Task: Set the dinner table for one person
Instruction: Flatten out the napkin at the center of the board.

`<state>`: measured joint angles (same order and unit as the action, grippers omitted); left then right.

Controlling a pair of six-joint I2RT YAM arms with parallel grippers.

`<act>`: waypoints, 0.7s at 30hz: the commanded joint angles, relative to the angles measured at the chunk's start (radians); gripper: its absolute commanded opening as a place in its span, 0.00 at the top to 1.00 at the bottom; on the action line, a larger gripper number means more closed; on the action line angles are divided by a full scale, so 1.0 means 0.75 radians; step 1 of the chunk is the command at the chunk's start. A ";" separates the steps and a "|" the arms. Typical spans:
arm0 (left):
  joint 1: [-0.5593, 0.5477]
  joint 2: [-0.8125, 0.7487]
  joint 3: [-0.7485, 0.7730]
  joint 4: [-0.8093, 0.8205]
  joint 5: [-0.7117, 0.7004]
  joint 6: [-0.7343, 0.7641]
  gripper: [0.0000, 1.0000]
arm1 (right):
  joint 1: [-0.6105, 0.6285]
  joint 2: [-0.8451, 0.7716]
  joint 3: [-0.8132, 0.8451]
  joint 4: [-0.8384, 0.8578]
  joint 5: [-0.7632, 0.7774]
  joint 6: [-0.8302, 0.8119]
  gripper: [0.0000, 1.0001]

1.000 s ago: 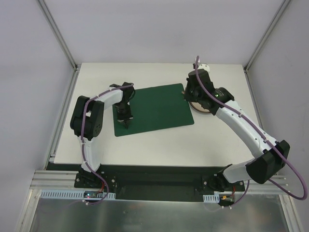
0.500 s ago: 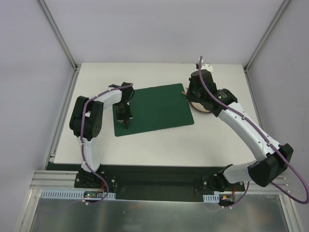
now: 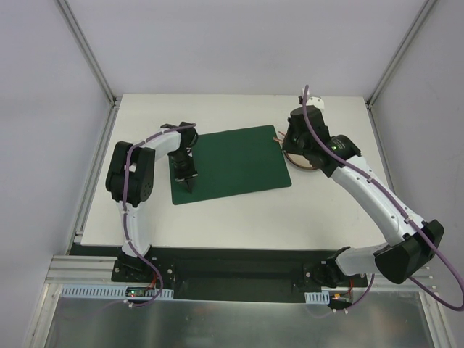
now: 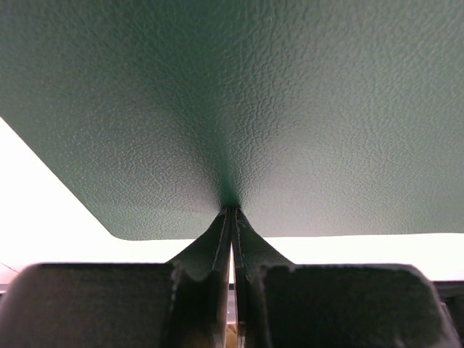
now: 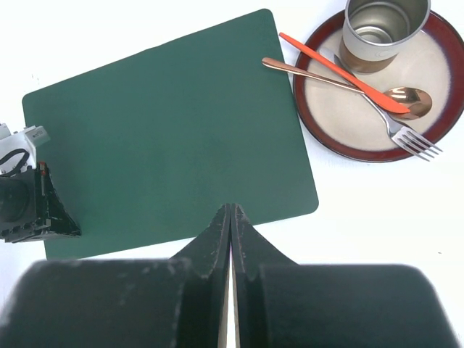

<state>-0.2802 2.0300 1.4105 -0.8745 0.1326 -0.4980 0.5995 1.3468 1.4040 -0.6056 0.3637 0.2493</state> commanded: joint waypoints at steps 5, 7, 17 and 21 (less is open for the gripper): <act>0.057 0.099 0.040 0.154 -0.032 0.034 1.00 | -0.028 -0.041 -0.009 -0.021 0.020 -0.013 0.99; 0.059 0.095 0.058 0.148 -0.040 0.032 1.00 | -0.028 -0.039 -0.007 -0.021 0.018 -0.015 0.99; 0.065 0.075 0.118 0.121 -0.107 0.038 1.00 | -0.030 -0.033 -0.003 -0.021 0.004 -0.011 0.99; 0.065 0.061 0.107 0.113 -0.160 0.034 1.00 | -0.032 -0.031 -0.003 -0.021 0.002 -0.011 0.99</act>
<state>-0.2405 2.0644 1.4834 -0.8577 0.1249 -0.4808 0.5812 1.3384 1.3960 -0.6182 0.3614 0.2493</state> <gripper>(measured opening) 0.003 0.011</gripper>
